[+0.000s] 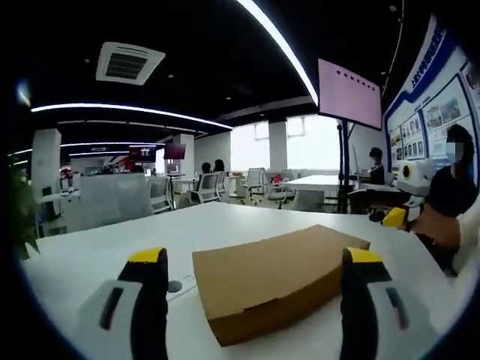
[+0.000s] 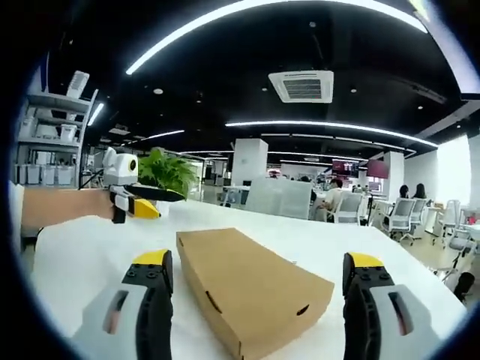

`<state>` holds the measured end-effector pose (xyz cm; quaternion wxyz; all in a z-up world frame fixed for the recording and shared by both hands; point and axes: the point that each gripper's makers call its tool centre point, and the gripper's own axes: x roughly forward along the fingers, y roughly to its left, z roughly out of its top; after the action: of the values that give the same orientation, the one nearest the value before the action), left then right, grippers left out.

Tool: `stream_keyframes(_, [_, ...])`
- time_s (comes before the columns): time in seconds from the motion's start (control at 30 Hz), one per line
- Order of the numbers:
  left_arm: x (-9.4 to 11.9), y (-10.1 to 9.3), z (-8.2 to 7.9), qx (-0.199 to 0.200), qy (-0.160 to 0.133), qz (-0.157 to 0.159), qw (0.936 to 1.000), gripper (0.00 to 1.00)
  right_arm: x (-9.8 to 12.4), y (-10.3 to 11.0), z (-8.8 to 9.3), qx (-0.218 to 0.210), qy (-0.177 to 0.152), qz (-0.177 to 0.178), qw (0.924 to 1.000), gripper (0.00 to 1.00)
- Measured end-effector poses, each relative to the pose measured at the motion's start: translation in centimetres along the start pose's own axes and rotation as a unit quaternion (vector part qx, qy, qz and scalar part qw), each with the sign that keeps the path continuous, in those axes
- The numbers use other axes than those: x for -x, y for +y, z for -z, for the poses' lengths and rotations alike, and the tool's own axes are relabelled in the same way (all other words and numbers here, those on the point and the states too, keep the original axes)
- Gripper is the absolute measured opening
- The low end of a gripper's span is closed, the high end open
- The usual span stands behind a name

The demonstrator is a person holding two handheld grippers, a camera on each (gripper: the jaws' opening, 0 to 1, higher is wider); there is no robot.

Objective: Operate the shoe box by opening the lid, removing the specified soft item, and placing it in the target area until the item is outside and the box remains undamaged.

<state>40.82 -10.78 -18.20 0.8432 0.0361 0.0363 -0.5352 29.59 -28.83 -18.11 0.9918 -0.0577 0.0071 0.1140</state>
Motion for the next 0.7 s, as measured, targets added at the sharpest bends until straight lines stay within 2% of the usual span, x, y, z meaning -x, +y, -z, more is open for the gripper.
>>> stream_keyframes(0.07, [-0.5,0.1,1.1,-0.018,0.022,0.005,0.9996,0.99,-0.4,0.3,-0.1,-0.015,-0.008,-0.003,0.9999,0.97])
stream_keyframes(0.13, [-0.9,0.9,1.4,-0.012,0.013,-0.006,0.9998,0.99,-0.7,0.1,0.0,-0.010,-0.012,0.015,0.9998,0.97])
stream_keyframes(0.17, [-1.1,1.0,1.6,-0.002,0.010,-0.003,0.9999,0.99,-0.8,-0.2,0.3,0.029,-0.004,0.028,0.9992,0.97])
stream_keyframes(0.27, [-1.2,1.3,2.3,0.015,0.013,0.000,0.9998,0.99,-0.6,-0.1,0.4,0.024,-0.006,0.035,0.9991,0.97])
stream_keyframes(0.4, [-1.0,1.1,2.3,0.010,0.018,0.002,0.9998,0.99,-0.1,-1.2,0.6,0.005,-0.011,0.040,0.9991,0.97])
stream_keyframes(0.5, [-1.1,1.3,2.0,0.004,0.012,0.007,0.9999,0.99,0.2,-1.4,0.8,-0.046,-0.014,0.034,0.9983,0.97])
stream_keyframes(0.67, [-1.5,0.9,3.1,0.007,0.021,0.018,0.9996,0.99,0.2,-0.1,1.8,-0.005,-0.002,0.029,0.9996,0.98])
stream_keyframes(0.7, [-1.5,0.2,3.4,0.006,0.023,0.018,0.9996,0.99,0.0,0.1,2.0,-0.004,0.001,0.027,0.9996,0.99])
